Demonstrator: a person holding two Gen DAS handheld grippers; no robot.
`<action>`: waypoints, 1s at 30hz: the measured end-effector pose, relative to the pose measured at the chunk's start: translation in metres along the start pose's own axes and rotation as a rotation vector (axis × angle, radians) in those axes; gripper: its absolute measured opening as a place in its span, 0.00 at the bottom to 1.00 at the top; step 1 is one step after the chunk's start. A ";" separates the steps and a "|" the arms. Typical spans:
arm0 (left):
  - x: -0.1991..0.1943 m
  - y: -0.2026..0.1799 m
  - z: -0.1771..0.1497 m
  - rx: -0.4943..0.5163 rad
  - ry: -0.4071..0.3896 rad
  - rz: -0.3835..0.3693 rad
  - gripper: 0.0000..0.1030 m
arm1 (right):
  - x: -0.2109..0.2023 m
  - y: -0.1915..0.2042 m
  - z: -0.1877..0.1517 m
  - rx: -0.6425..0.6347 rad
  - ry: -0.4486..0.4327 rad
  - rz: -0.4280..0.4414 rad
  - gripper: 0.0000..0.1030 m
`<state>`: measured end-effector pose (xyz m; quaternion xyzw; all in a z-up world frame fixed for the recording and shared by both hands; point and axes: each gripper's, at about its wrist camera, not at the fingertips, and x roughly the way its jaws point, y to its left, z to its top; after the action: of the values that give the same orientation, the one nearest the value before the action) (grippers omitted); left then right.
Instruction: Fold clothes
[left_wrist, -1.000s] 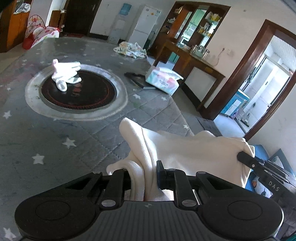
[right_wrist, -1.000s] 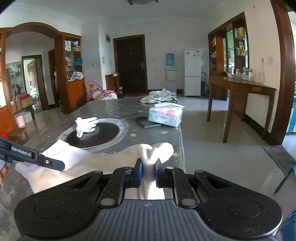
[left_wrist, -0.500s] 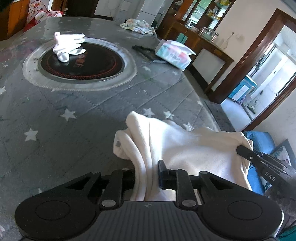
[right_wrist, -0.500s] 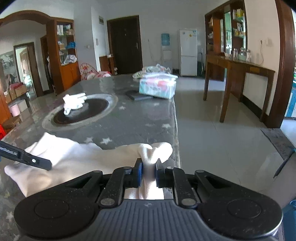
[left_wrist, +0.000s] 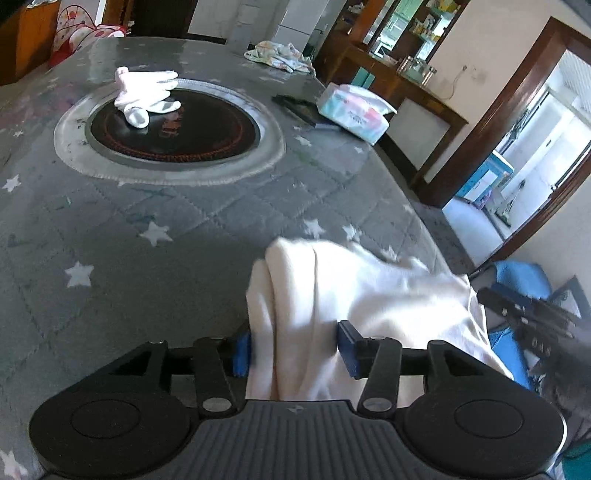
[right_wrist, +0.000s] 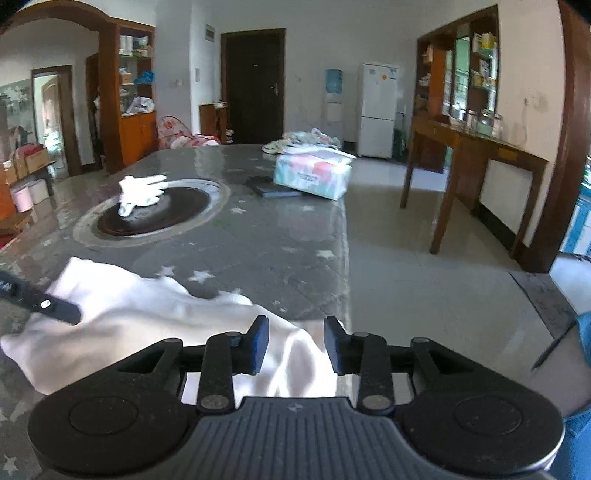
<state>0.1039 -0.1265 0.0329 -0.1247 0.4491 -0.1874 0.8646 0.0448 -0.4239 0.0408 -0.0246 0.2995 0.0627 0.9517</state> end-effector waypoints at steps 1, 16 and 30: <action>0.002 0.001 0.003 -0.006 -0.001 -0.012 0.57 | 0.000 0.003 0.001 -0.005 -0.002 0.012 0.33; 0.023 0.020 0.030 -0.122 -0.080 -0.276 0.45 | 0.030 0.038 0.009 -0.073 0.048 0.116 0.43; 0.007 0.012 0.031 0.040 -0.185 -0.031 0.42 | 0.039 0.038 0.012 -0.052 0.060 0.134 0.44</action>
<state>0.1358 -0.1172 0.0412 -0.1313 0.3614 -0.1971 0.9018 0.0783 -0.3807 0.0278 -0.0312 0.3270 0.1332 0.9351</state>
